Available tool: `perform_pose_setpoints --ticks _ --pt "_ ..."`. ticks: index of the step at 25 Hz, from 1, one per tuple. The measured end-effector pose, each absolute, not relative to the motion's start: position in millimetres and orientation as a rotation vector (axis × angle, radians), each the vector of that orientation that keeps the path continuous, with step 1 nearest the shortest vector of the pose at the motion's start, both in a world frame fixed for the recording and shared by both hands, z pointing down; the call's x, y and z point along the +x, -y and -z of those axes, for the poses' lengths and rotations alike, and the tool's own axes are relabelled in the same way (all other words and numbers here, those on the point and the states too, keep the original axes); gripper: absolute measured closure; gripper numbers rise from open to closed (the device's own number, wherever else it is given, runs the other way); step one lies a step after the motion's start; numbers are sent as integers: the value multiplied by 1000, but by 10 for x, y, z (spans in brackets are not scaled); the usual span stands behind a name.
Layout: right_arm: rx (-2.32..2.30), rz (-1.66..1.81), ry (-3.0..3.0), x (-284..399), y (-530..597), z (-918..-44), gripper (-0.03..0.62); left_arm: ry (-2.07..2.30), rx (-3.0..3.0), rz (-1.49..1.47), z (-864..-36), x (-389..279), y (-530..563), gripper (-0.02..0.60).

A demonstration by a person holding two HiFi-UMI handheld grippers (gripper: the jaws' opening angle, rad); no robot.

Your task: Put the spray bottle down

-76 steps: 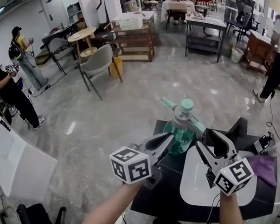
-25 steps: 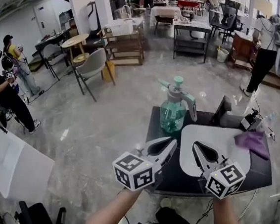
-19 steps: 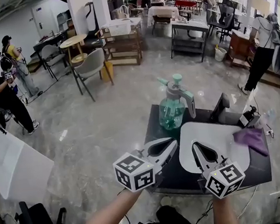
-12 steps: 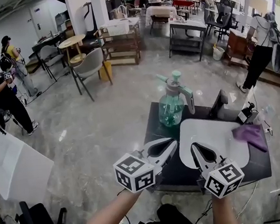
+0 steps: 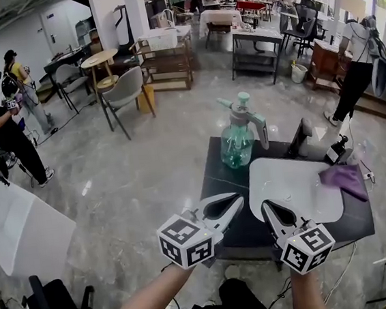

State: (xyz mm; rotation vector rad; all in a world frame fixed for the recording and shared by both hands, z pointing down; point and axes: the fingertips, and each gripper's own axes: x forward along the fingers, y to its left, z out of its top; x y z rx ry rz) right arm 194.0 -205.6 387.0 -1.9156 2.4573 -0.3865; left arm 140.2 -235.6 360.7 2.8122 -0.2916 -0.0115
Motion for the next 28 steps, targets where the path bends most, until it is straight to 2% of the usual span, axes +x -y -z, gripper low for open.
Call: perform_pose_setpoints --ticks 28 --pt "-1916 449 -2432 1390 1547 -3927 587 247 2837 -21 -3687 927 1853 568"
